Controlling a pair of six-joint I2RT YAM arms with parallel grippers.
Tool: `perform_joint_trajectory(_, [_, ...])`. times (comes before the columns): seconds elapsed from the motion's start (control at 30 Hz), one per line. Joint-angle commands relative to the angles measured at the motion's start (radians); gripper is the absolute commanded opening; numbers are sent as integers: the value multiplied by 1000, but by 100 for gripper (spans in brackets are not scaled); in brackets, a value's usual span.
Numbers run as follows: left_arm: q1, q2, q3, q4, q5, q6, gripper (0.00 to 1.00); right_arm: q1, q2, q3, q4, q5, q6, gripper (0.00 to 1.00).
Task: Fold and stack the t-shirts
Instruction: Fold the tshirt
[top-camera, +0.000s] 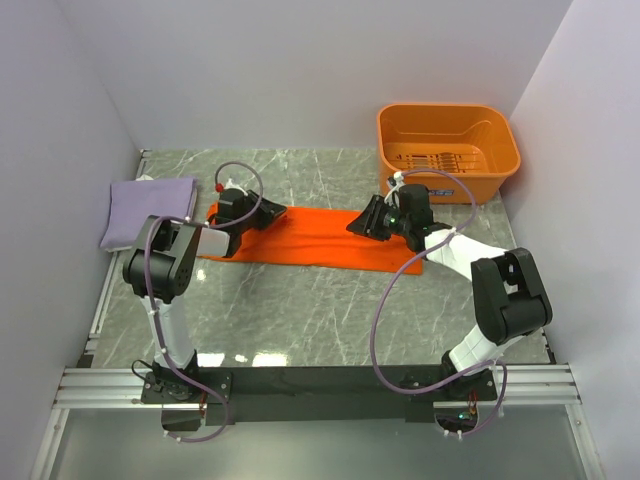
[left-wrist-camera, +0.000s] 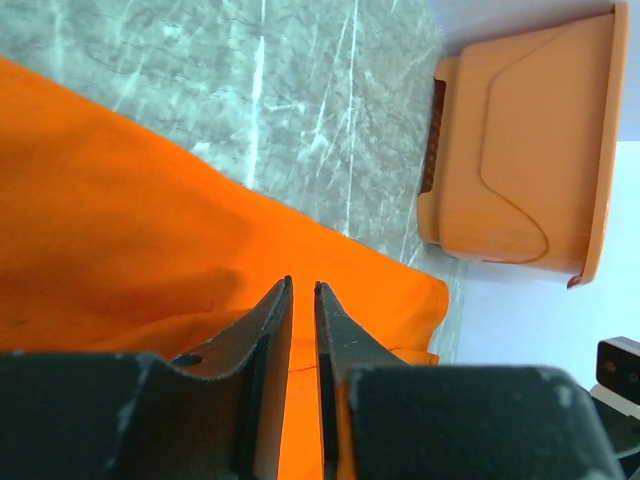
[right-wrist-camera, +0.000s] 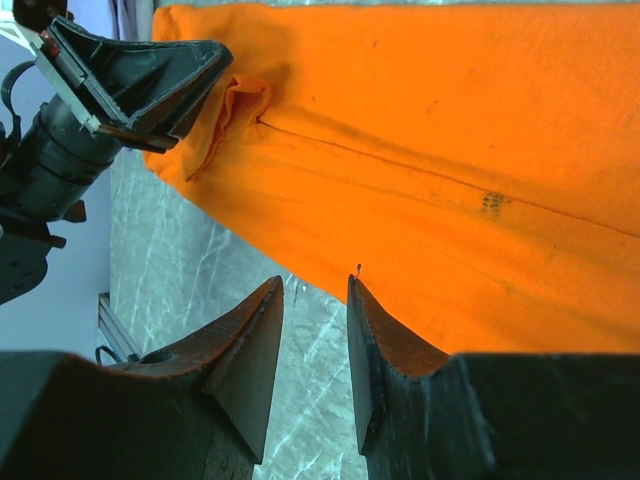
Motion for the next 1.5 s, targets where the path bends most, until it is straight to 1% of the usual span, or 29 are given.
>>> perform_joint_trajectory(0.0, [-10, 2, 0, 78, 26, 0, 20, -9, -12, 12, 30, -9, -17, 39])
perform_joint_trajectory(0.1, [-15, 17, 16, 60, 28, 11, 20, -9, -12, 14, 27, -8, -19, 39])
perform_joint_trajectory(0.23, [-27, 51, 17, 79, 34, 2, 20, -9, -9, 14, 22, -8, -22, 39])
perform_joint_trajectory(0.37, [-42, 129, 30, 89, 31, 7, 20, -9, -5, 15, 13, -3, -29, 39])
perform_joint_trajectory(0.47, [-44, 181, 16, 139, 44, -7, 20, -10, 1, 18, 5, -5, -39, 39])
perform_joint_trajectory(0.57, [-44, 183, -13, 173, 46, -6, 21, -10, 3, 17, -1, -2, -48, 39])
perform_joint_trajectory(0.63, [-44, 162, -15, 161, 44, 13, 21, -12, 1, 18, -5, 3, -52, 39])
perform_joint_trajectory(0.73, [-44, 82, -21, 130, 28, 40, 24, -15, -3, 26, -21, 9, -68, 39])
perform_joint_trajectory(0.77, [-44, 27, -18, 115, 17, 49, 26, -13, -6, 32, -34, 15, -80, 39])
perform_joint_trajectory(0.83, [-41, -31, -16, 45, -20, 80, 27, -13, -17, 35, -48, 26, -91, 39])
perform_joint_trajectory(0.87, [-39, -91, -15, 20, -34, 92, 28, -13, -22, 35, -62, 40, -101, 40])
perform_joint_trajectory(0.93, [-30, -143, -29, -43, -81, 131, 28, -16, -28, 34, -77, 53, -108, 39])
perform_joint_trajectory(0.97, [-25, -191, -35, -69, -100, 138, 27, -13, -29, 34, -99, 66, -117, 39])
perform_joint_trajectory(1.07, [13, -269, -75, -170, -185, 143, 25, -16, -34, 35, -151, 90, -134, 40])
perform_joint_trajectory(1.17, [74, -327, -133, -242, -233, 119, 24, -22, -32, 41, -198, 136, -140, 39])
perform_joint_trajectory(1.27, [137, -370, -222, -240, -244, 93, 22, -25, -26, 40, -208, 139, -141, 40])
perform_joint_trajectory(1.3, [168, -378, -264, -232, -274, 74, 22, -27, -20, 40, -211, 141, -141, 40])
perform_joint_trajectory(1.37, [188, -388, -295, -233, -319, 60, 20, -26, -12, 44, -217, 142, -141, 39])
perform_joint_trajectory(1.47, [205, -349, -303, -282, -331, 42, 20, -29, 9, 49, -223, 145, -140, 39])
